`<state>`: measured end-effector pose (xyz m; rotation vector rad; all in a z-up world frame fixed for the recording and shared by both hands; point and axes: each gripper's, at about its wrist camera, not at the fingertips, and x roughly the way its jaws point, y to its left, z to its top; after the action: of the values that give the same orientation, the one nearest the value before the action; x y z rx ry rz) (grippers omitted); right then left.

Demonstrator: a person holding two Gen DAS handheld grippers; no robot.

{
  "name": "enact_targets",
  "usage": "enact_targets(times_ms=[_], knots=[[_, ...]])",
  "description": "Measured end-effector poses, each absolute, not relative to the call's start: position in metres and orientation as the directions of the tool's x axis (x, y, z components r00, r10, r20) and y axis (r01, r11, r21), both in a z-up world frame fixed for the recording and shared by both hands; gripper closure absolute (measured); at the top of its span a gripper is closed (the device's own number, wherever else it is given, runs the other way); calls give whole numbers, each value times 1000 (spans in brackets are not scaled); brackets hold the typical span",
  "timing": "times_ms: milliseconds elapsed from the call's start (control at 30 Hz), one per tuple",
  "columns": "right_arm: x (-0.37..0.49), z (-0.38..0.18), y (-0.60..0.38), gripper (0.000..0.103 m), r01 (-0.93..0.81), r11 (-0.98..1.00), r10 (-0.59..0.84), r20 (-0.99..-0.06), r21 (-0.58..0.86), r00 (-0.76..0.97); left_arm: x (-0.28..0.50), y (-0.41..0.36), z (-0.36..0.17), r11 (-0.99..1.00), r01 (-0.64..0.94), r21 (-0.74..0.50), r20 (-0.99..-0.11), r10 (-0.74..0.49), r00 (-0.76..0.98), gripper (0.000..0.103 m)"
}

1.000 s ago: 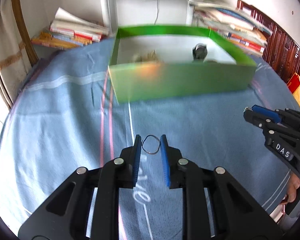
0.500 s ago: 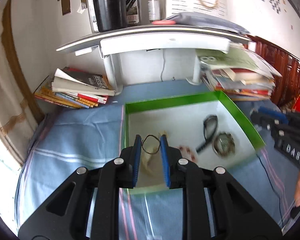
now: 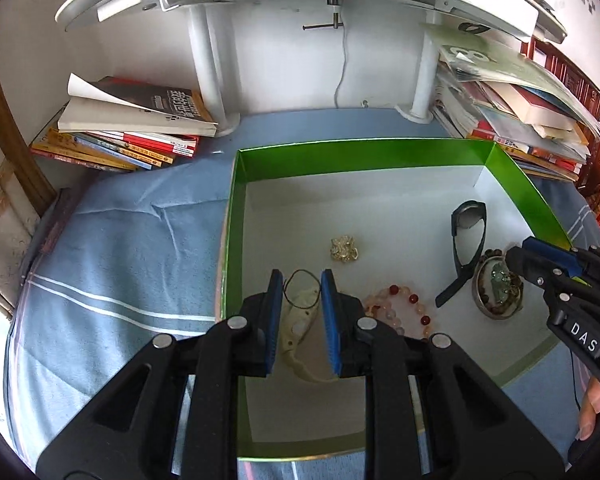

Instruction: Organize jewelry

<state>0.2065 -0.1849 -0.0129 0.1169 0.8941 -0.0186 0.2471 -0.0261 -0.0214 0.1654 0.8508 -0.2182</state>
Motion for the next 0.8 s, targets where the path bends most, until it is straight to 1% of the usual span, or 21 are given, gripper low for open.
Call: enact_targets(times_ms=[33,67,100,133,167,200,233,267,300,333,367,400,433,500,567,700,800], knots=[[205,-10,-186,68,70,992,34,-773,101,633,247,-26,-20,965,255,56,-756,-126,642,75],[203,-7,-187,65,75,992,32,-768,104,640,245,-25,-18,966,254,56,-751,-127,648,68],[198,-1,-188,62,81,991,27,-758,105,652,244,-25,-15,966,253,56,-747,-128,653,58],[194,5,-188,55,85,991,24,-748,107,663,240,-25,-10,966,252,54,-737,-132,663,54],[188,12,-188,46,88,990,20,-734,109,679,237,-24,-5,966,251,53,-729,-135,671,47],[181,20,-188,41,90,990,15,-718,108,696,233,-24,0,967,249,52,-719,-137,681,42],[174,26,-187,32,91,990,10,-701,106,713,226,-23,7,968,245,57,-705,-135,696,39],[167,31,-186,26,91,991,4,-687,102,727,219,-23,14,968,242,63,-691,-133,711,33],[155,39,-182,23,86,992,-3,-665,92,747,211,-22,20,969,239,69,-674,-132,727,29],[145,44,-179,15,79,993,-7,-648,82,761,197,-21,29,969,232,83,-647,-125,753,27],[135,47,-177,10,75,995,-12,-632,72,775,187,-21,33,969,227,95,-627,-119,770,22],[121,51,-174,7,74,995,-23,-610,59,792,178,-21,37,970,221,105,-611,-112,784,17],[109,53,-173,4,76,996,-31,-594,52,804,164,-19,42,972,205,113,-585,-101,805,15],[85,55,-171,3,91,995,-50,-562,46,825,142,-14,46,976,189,108,-550,-100,829,11],[64,52,-171,3,131,991,-87,-556,40,827,120,-9,47,979,180,96,-530,-103,842,9],[43,44,-172,3,172,984,-120,-552,42,825,83,-5,41,985,140,100,-500,-72,863,8],[31,44,-172,3,187,982,-135,-549,40,825,67,-6,37,983,139,122,-495,-61,867,8]])
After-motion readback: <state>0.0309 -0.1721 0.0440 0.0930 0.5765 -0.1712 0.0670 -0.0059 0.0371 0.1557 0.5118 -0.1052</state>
